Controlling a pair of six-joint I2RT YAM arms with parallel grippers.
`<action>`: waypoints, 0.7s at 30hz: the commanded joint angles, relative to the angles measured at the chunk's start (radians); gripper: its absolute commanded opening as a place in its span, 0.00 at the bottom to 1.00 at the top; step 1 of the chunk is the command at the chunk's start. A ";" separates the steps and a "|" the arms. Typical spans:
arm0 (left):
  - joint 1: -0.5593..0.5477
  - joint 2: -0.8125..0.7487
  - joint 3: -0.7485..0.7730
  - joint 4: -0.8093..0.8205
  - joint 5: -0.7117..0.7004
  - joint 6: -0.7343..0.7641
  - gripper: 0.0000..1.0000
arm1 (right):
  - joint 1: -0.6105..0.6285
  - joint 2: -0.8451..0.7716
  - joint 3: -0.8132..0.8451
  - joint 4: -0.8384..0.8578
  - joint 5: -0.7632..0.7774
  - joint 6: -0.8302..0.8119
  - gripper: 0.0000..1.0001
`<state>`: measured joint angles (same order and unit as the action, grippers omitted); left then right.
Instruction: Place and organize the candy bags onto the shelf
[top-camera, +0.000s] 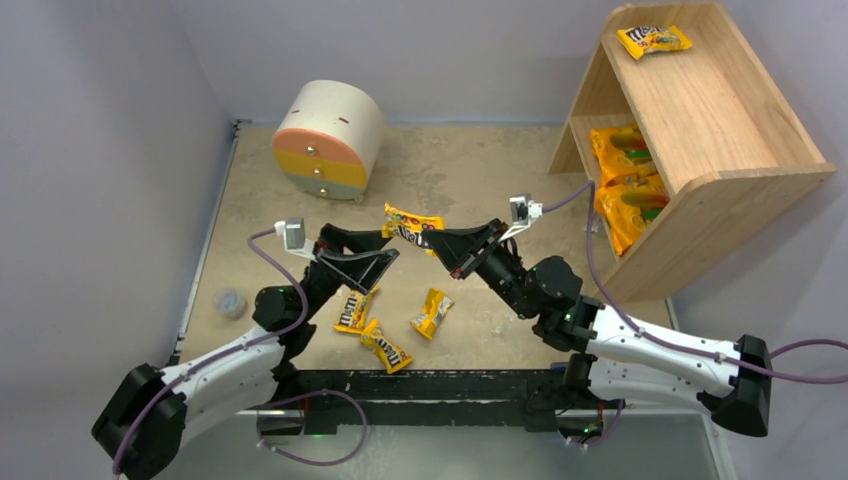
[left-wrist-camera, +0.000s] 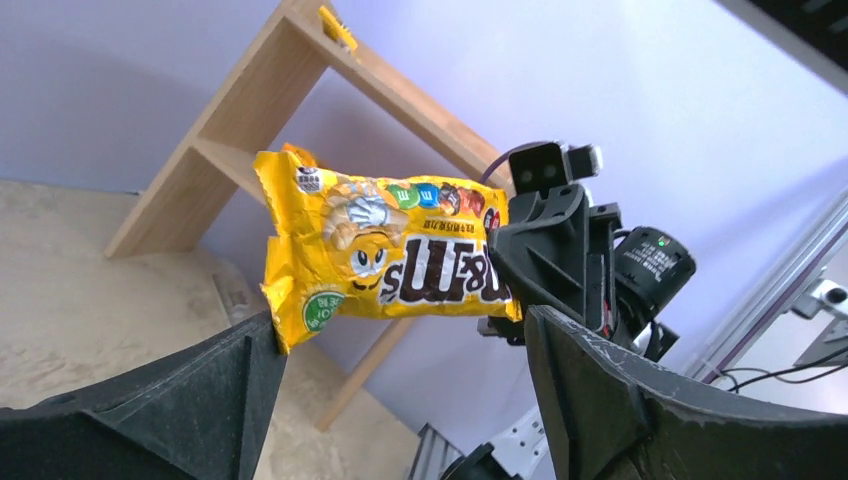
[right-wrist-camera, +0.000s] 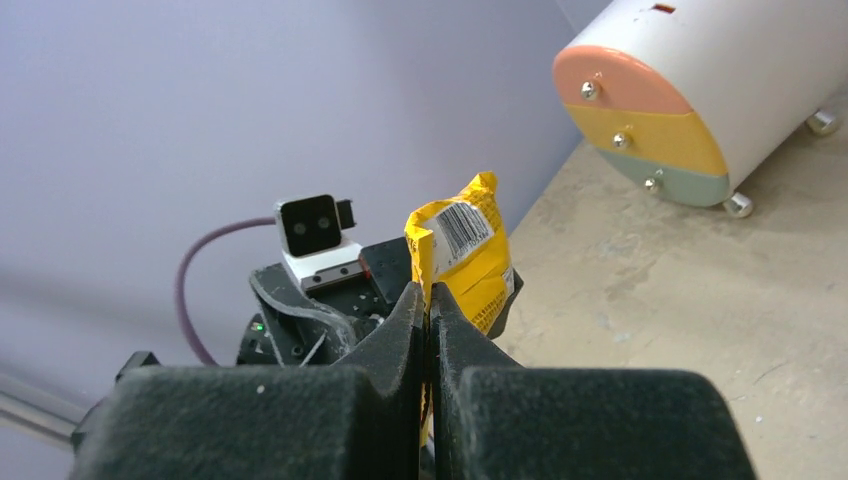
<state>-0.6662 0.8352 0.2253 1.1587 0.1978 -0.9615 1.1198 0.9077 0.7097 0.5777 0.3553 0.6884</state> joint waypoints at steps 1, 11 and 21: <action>0.000 0.087 -0.026 0.424 0.017 -0.112 0.89 | 0.000 -0.013 -0.017 0.091 -0.027 0.097 0.00; -0.001 0.152 0.035 0.479 0.048 -0.116 0.58 | 0.000 -0.040 -0.068 0.094 -0.048 0.140 0.00; -0.001 0.105 0.052 0.343 0.036 -0.081 0.26 | 0.000 -0.107 -0.131 -0.051 -0.020 0.130 0.00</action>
<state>-0.6636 0.9672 0.2234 1.4437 0.2245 -1.0580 1.1198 0.8139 0.6060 0.5808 0.3058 0.8238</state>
